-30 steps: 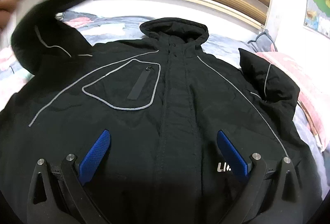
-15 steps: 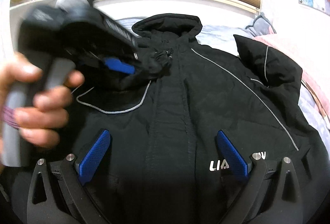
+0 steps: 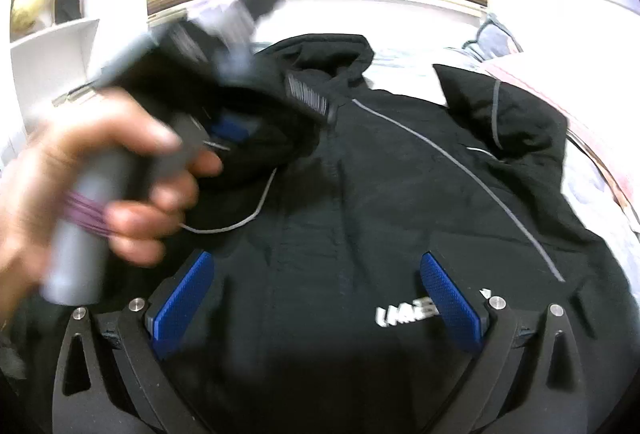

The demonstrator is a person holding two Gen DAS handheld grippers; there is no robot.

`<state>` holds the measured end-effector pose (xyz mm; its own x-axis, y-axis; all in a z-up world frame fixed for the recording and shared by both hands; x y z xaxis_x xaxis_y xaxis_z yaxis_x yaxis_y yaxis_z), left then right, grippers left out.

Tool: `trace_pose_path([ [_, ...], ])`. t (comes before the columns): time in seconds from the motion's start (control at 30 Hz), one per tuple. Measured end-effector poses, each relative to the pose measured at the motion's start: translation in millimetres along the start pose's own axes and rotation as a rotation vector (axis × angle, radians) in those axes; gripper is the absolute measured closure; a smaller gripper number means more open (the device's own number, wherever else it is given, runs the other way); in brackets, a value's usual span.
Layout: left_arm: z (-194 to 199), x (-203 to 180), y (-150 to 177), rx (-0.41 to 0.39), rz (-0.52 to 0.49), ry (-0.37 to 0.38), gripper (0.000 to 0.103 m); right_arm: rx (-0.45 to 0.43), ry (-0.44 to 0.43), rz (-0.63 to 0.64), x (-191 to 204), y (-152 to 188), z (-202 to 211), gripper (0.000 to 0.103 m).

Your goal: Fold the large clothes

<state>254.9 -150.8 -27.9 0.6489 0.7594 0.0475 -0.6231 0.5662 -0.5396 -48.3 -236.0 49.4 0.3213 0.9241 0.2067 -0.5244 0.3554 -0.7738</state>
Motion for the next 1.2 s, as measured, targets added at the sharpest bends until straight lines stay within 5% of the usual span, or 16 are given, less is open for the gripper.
trace_pose_path([
  [0.13, 12.6, -14.3, -13.2, -0.035, -0.048, -0.050, 0.072, 0.020, -0.007, -0.053, -28.0, -6.1, 28.1, 0.000],
  [0.37, 88.1, -117.1, -67.6, -0.214, -0.167, 0.138, 0.071, -0.040, 0.096, -0.178, -114.3, -58.1, 71.7, 0.000],
  [0.43, 76.4, -139.3, -78.4, -0.193, -0.190, 0.143, 0.066, -0.039, 0.133, -0.236, -143.6, -65.4, 78.5, 0.000],
  [0.57, -3.7, -149.8, -60.6, -0.008, -0.119, 0.121, 0.062, 0.009, 0.155, -0.307, -184.0, -61.3, 81.8, 0.000],
  [0.63, -38.1, -153.0, -42.3, 0.070, -0.076, 0.194, 0.045, 0.040, 0.166, -0.315, -198.8, -56.1, 80.5, 0.000],
  [0.73, -36.5, -162.0, -33.1, 0.025, -0.180, 0.162, 0.041, 0.068, 0.171, -0.305, -215.1, -54.3, 79.0, 0.000],
  [0.8, -19.7, -163.7, -33.6, 0.032, -0.194, 0.176, 0.041, 0.061, 0.174, -0.289, -219.0, -61.4, 78.9, 0.000],
  [0.9, 45.2, -153.7, -42.7, -0.129, -0.149, 0.298, 0.041, 0.046, 0.170, -0.247, -222.5, -79.5, 81.6, 0.000],
  [1.0, 88.0, -117.5, -41.0, -0.238, -0.094, 0.238, 0.036, 0.026, 0.167, -0.206, -226.2, -102.7, 76.3, 0.000],
  [1.1, 65.4, -67.0, -23.9, -0.168, 0.013, 0.084, 0.036, 0.048, 0.135, -0.196, -235.9, -134.9, 56.3, 0.000],
  [1.2, 6.6, -54.5, 9.9, -0.058, 0.048, 0.072, 0.036, 0.059, 0.142, -0.201, -253.3, -167.9, 27.3, 0.000],
])
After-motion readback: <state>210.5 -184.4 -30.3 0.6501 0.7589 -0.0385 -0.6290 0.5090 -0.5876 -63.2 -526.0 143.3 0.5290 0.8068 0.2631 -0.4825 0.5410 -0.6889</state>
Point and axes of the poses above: each gripper's, at about its wrist camera, not at the fingertips, and z roughly against the way its jaws point, x to its left, y to its underside, the point moved 8 cm from there along -z, roughly the way its jaws point, and after that the axes turned 13 degrees about -z, right-handed, at the moved point
